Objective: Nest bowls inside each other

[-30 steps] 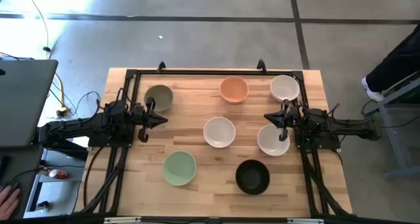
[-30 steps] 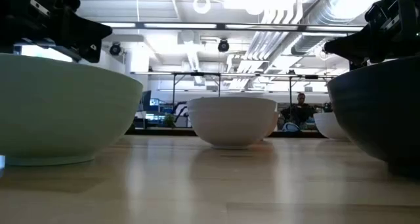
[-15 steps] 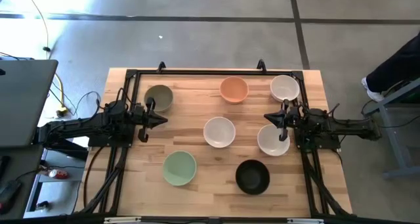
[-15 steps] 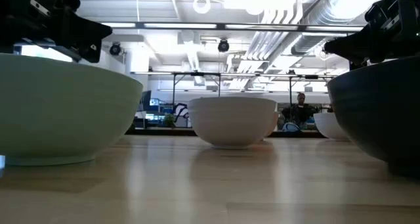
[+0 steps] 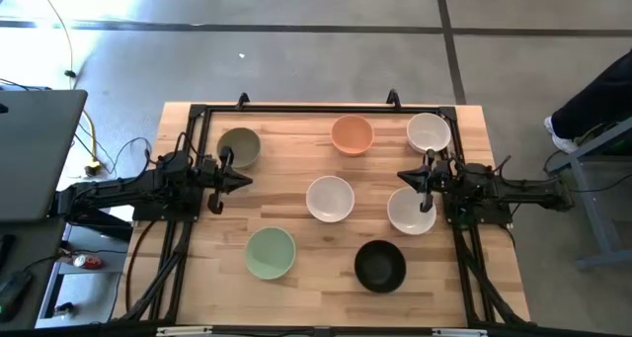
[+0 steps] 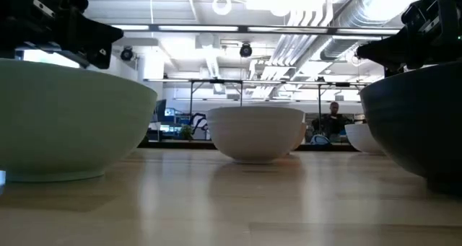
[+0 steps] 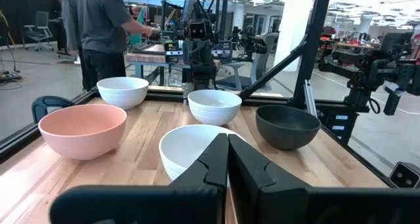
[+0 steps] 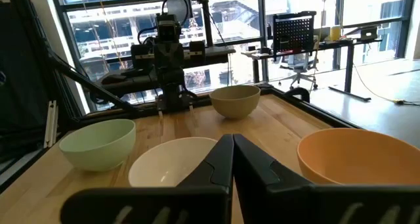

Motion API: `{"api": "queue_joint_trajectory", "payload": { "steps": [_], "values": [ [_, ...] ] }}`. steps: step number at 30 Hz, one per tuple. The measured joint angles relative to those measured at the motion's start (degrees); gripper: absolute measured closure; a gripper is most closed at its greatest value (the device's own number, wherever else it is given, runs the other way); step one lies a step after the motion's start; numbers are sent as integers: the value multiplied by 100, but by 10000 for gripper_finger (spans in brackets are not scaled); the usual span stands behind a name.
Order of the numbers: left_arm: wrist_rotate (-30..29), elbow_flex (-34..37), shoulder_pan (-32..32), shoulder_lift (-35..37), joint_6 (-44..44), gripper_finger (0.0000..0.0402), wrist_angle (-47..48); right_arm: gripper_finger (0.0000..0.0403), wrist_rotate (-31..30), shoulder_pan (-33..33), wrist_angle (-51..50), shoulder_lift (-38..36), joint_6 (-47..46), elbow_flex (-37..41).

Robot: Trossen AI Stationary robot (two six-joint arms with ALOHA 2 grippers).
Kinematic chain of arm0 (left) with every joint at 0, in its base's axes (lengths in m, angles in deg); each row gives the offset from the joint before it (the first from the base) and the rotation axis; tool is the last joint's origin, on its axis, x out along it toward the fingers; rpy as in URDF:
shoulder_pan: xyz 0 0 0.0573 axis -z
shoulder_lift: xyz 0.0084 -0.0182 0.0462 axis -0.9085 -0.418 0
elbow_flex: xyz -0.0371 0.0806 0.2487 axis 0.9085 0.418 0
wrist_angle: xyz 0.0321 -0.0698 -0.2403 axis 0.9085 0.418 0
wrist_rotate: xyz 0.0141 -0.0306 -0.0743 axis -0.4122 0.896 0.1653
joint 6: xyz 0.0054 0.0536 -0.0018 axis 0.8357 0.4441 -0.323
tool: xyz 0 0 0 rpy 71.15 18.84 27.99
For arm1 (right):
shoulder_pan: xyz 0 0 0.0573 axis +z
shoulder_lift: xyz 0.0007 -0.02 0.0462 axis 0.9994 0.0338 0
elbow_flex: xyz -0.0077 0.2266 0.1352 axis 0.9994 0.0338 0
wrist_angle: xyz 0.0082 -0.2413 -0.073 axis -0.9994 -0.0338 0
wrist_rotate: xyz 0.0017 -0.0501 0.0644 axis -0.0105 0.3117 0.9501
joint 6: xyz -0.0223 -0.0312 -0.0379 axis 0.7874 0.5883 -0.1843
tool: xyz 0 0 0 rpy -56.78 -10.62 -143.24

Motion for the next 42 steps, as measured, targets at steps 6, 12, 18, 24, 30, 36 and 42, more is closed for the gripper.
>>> {"api": "queue_joint_trajectory", "payload": {
  "steps": [6,12,18,24,30,36,42],
  "values": [
    [0,0,0,0,0,401,0,402,0,1,0,0,1,-1],
    [0,0,1,0,-20,401,-13,402,0,1,-1,0,2,0],
    [2,0,4,0,-500,401,-13,402,0,1,0,-2,0,1],
    [2,0,2,2,-514,401,-82,402,-2,0,-1,-2,1067,-1],
    [2,0,0,2,-514,401,-182,402,-2,0,-1,0,2255,0],
    [2,0,2,0,-536,401,-179,402,18,0,-1,-2,1564,1],
    [2,0,2,0,-1077,401,-177,402,33,0,98,-2,-40,0]
  ]
}}
